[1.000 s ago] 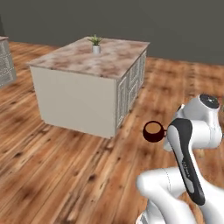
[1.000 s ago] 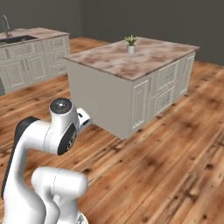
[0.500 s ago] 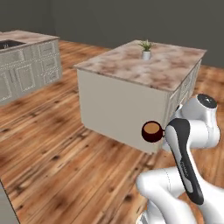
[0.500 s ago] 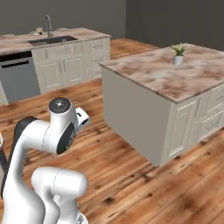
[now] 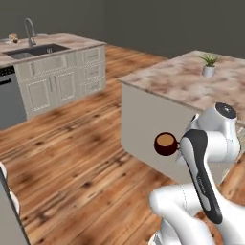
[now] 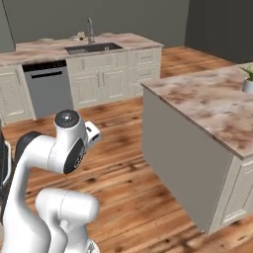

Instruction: Pick up the brewed coffee from the coffee machine and place it next to the breakfast plate on the dining counter.

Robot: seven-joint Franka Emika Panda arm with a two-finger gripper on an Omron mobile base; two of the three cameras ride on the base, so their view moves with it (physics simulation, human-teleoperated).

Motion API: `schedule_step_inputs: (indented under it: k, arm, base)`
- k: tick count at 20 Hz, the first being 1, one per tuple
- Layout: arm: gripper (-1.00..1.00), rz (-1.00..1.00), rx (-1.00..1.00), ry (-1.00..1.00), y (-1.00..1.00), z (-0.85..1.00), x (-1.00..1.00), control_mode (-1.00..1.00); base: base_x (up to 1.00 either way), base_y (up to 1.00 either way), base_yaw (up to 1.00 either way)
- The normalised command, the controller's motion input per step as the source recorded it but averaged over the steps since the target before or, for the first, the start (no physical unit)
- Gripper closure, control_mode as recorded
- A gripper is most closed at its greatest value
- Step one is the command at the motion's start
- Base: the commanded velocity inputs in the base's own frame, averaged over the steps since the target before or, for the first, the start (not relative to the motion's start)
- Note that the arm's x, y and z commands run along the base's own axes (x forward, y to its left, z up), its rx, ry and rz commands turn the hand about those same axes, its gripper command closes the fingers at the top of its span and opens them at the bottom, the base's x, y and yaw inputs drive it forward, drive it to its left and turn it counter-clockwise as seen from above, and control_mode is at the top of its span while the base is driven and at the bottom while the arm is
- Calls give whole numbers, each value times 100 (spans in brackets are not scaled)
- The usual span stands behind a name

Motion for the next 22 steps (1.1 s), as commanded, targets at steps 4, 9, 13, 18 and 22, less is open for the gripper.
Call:
schedule_step_inputs:
  k: [4,9,13,18,22]
  arm:
    - [100,0,0,0,0,0,0,100]
    - [100,0,0,0,0,0,0,100]
    - [100,0,0,0,0,0,0,100]
    - [100,0,0,0,0,0,0,100]
    - [100,0,0,0,0,0,0,100]
  base:
    - [100,-4,25]
    - [100,0,27]
    - [100,0,29]
    - [100,0,28]
    - [100,0,22]
